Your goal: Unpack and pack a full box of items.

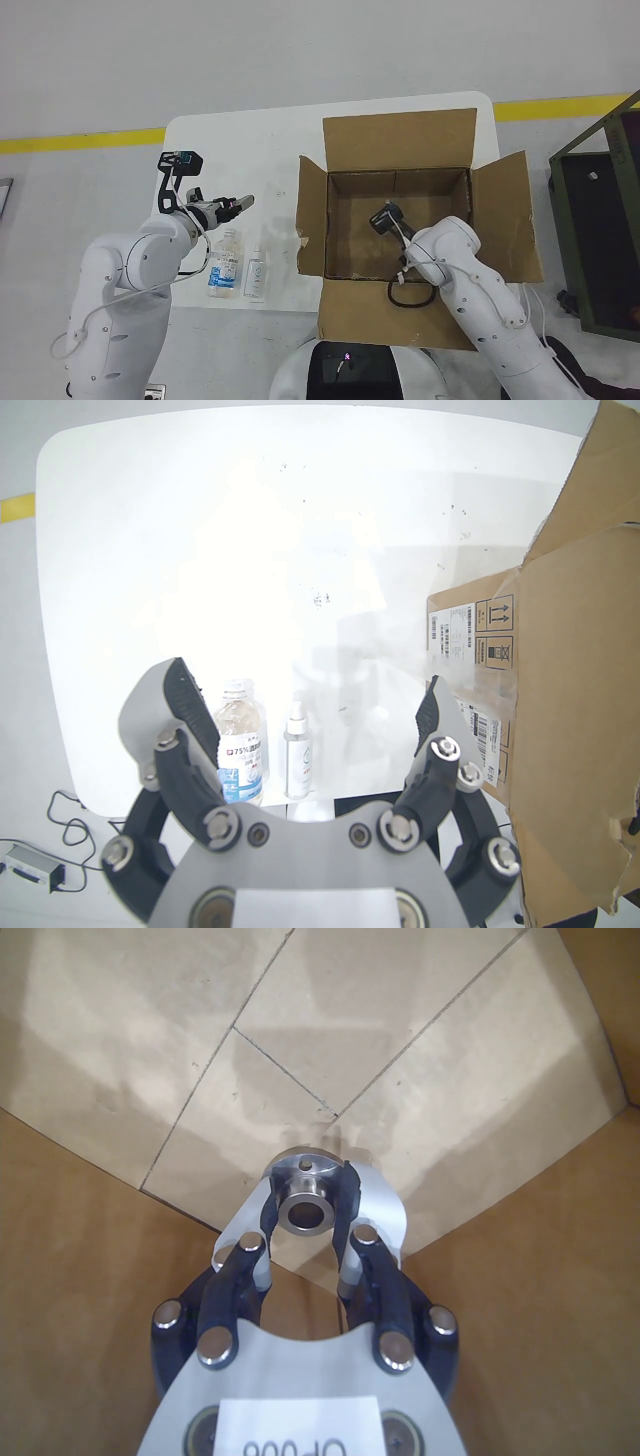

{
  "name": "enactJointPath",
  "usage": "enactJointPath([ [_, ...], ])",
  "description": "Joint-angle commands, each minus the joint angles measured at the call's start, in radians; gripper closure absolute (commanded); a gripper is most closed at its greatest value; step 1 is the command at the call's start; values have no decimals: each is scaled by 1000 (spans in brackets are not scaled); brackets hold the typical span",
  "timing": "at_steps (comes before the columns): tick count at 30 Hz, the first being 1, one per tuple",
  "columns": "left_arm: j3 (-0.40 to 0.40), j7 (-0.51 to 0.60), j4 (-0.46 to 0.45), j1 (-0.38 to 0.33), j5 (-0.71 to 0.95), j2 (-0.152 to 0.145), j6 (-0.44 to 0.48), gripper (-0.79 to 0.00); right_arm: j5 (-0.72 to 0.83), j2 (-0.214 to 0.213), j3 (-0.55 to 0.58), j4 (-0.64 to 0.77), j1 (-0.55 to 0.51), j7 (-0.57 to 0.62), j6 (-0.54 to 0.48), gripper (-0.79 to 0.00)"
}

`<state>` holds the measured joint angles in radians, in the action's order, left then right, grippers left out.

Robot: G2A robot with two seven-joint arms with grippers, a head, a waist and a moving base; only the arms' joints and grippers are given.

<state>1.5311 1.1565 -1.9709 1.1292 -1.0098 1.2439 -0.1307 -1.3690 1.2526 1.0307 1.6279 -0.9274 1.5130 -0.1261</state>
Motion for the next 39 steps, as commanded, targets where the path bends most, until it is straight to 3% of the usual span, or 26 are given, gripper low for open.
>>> enactJointPath([
  [1, 0, 0, 0, 0, 0, 0, 0, -785, 1, 1, -3, -3, 0, -1, 0, -280],
  [7, 0, 0, 0, 0, 0, 0, 0, -785, 1, 4, -5, -12, 0, -7, 0, -243],
  [10, 0, 0, 0, 0, 0, 0, 0, -785, -1, 6, -4, -13, 1, -7, 0, -108],
  [11, 0, 0, 0, 0, 0, 0, 0, -785, -2, 6, -2, -11, 1, -7, 1, 0],
  [24, 0, 0, 0, 0, 0, 0, 0, -785, 0, 2, 57, 126, -13, 7, 18, 0],
  [32, 0, 0, 0, 0, 0, 0, 0, -785, 67, -12, 212, 417, -53, -24, 44, 0],
  [39, 0, 0, 0, 0, 0, 0, 0, -785, 152, -27, 407, 671, -157, -111, 58, 0],
])
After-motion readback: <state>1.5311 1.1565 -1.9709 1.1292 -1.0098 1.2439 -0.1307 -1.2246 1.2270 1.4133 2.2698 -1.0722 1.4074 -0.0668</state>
